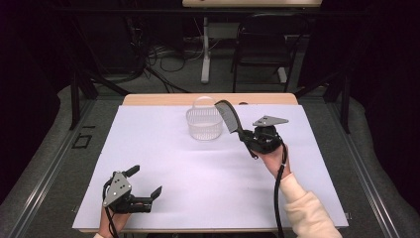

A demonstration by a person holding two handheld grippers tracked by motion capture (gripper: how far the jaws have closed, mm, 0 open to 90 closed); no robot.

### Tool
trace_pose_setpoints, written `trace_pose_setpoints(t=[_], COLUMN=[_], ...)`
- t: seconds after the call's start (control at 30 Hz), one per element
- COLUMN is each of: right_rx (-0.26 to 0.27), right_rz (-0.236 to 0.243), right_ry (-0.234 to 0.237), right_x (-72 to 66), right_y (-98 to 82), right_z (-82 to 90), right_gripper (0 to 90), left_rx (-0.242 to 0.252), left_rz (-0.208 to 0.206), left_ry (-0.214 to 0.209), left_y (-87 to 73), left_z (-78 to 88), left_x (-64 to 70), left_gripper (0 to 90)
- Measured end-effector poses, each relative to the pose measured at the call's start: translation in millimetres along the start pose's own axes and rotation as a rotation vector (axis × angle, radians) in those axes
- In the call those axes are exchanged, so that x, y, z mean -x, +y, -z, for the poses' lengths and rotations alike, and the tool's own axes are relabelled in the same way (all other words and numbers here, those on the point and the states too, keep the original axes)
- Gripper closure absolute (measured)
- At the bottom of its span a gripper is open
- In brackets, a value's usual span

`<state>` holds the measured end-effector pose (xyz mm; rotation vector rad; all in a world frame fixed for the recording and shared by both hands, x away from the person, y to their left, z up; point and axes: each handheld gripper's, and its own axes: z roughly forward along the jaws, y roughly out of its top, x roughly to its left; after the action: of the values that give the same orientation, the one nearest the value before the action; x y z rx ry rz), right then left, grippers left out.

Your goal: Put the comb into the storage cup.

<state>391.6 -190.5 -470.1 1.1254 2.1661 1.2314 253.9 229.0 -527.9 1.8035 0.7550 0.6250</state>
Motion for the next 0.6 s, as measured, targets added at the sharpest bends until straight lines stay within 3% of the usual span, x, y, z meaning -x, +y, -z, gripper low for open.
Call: trace_pose_setpoints(t=[0.6], right_rx=[0.023], right_rz=[0.02], right_ry=[0.004], right_x=[0.9], right_y=[13.8], right_z=[-9.8], right_gripper=[71.9], left_rx=[-0.004], left_rz=[0.007], left_ry=[-0.007], left_y=[-0.9], left_z=[-1.3], left_x=[-1.4], left_gripper=[0.2])
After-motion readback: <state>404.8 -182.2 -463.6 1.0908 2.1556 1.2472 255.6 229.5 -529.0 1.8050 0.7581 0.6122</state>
